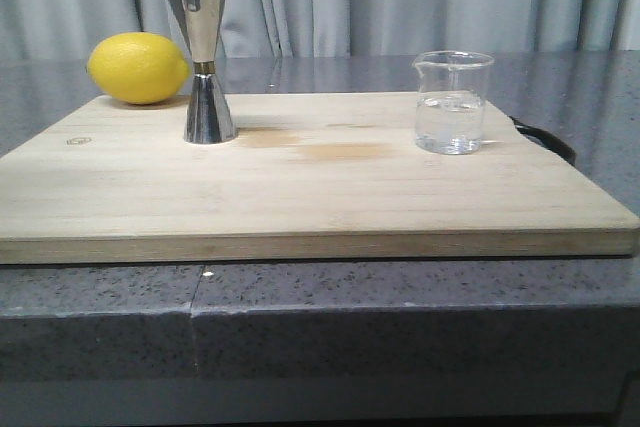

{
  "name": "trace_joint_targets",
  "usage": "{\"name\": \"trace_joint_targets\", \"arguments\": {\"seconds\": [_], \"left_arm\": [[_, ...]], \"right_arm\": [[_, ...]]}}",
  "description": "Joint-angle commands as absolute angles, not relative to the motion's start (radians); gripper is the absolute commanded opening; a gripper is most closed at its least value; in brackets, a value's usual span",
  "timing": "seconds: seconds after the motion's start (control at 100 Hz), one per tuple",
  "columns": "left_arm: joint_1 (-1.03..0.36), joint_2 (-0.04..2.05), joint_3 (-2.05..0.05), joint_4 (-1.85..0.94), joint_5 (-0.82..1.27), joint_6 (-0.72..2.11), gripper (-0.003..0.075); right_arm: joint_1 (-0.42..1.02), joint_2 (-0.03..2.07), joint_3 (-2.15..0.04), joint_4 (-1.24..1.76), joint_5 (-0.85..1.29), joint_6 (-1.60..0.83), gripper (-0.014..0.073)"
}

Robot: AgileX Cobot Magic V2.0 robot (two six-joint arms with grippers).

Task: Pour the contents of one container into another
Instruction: 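Move the left gripper to the steel jigger and grasp its waist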

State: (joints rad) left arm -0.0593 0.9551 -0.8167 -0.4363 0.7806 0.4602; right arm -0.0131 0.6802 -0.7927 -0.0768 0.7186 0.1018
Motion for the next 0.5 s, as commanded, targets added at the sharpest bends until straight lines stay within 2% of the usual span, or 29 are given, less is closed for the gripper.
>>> {"name": "trace_joint_targets", "arguments": {"seconds": [0.0, 0.23, 0.49], "left_arm": [[-0.055, 0.949, -0.809, -0.699, 0.683, 0.705, 0.0511], [-0.055, 0.977, -0.744, -1.215, 0.677, 1.288, 0.0511], [-0.055, 1.148, -0.745, -1.523, 0.768, 1.589, 0.0511]], "right_arm": [[-0.014, 0.686, -0.819, -0.079, 0.606, 0.093, 0.0519], [-0.014, 0.686, -0.819, -0.072, 0.585, 0.093, 0.0519], [-0.014, 0.686, -0.819, -0.069, 0.584, 0.093, 0.0519]]}}
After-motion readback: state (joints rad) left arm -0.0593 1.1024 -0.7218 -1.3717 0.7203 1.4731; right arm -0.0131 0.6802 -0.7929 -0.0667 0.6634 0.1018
